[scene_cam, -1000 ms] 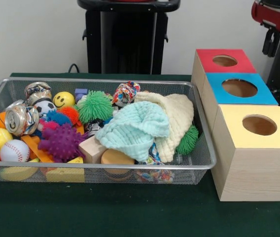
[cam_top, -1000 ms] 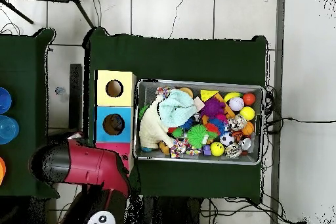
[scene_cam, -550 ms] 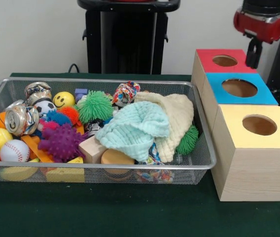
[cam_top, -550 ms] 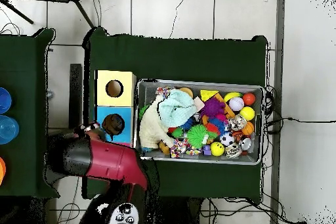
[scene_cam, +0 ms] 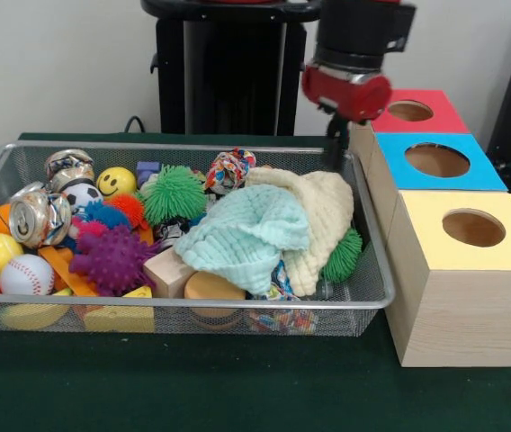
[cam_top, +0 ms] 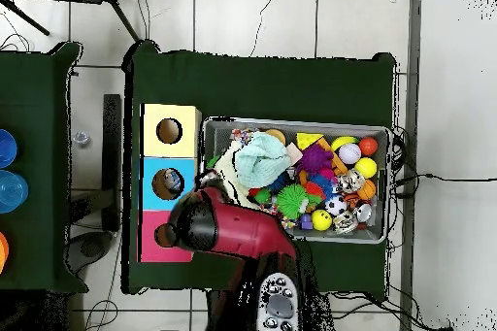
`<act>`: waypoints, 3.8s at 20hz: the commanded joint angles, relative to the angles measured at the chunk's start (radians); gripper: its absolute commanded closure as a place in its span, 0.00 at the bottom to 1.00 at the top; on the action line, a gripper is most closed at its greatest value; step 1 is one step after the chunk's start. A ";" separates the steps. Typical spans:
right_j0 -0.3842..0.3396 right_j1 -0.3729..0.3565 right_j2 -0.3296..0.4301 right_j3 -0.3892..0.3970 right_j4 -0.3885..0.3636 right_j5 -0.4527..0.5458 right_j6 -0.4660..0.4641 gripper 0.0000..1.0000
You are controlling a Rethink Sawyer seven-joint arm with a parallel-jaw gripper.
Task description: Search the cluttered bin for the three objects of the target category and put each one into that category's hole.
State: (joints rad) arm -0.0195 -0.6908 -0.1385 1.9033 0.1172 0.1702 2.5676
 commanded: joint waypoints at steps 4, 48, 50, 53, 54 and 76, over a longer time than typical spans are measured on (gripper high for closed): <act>-0.166 0.107 0.169 -0.007 -0.290 -0.067 -0.118 1.00; -0.242 0.087 0.295 -0.176 -0.439 0.218 -0.146 1.00; -0.254 0.078 0.309 -0.188 -0.438 0.254 -0.163 1.00; -0.274 0.075 0.332 -0.211 -0.436 0.294 -0.179 1.00; -0.278 0.073 0.336 -0.218 -0.438 0.305 -0.181 1.00; -0.304 0.075 0.401 -0.347 -0.449 0.516 -0.173 1.00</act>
State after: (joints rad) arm -0.3075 -0.6548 0.1670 1.6982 -0.3050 0.5753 2.5676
